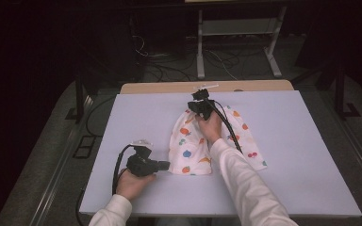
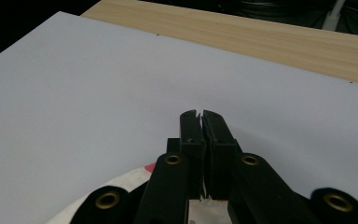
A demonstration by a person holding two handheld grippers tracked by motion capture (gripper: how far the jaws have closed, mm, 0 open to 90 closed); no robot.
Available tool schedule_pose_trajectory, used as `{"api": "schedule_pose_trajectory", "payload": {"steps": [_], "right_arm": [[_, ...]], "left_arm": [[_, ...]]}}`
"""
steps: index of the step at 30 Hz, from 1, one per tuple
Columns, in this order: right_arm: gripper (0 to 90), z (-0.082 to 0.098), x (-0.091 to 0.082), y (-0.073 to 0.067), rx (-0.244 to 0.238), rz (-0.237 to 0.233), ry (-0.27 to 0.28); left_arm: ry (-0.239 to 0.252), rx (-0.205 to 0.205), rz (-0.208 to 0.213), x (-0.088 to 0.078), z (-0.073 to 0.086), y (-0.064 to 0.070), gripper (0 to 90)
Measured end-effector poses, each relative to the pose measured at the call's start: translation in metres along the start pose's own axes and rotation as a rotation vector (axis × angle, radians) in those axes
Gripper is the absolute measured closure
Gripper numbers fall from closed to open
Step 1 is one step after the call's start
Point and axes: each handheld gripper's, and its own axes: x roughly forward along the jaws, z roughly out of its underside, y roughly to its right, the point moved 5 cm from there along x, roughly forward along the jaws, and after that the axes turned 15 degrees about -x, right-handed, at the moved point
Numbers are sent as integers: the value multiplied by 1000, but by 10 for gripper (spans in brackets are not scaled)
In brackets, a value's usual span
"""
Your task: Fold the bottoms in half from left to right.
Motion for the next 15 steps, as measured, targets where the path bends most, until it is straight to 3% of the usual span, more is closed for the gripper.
{"api": "schedule_pose_trajectory", "payload": {"steps": [8, 15], "right_arm": [[860, -2, -4, 5, 10, -6, 8], [860, -4, -9, 12, 32, -16, 20]], "left_arm": [[20, 65, 46, 6, -9, 25, 875], [18, 105, 59, 9, -14, 41, 875]]}}
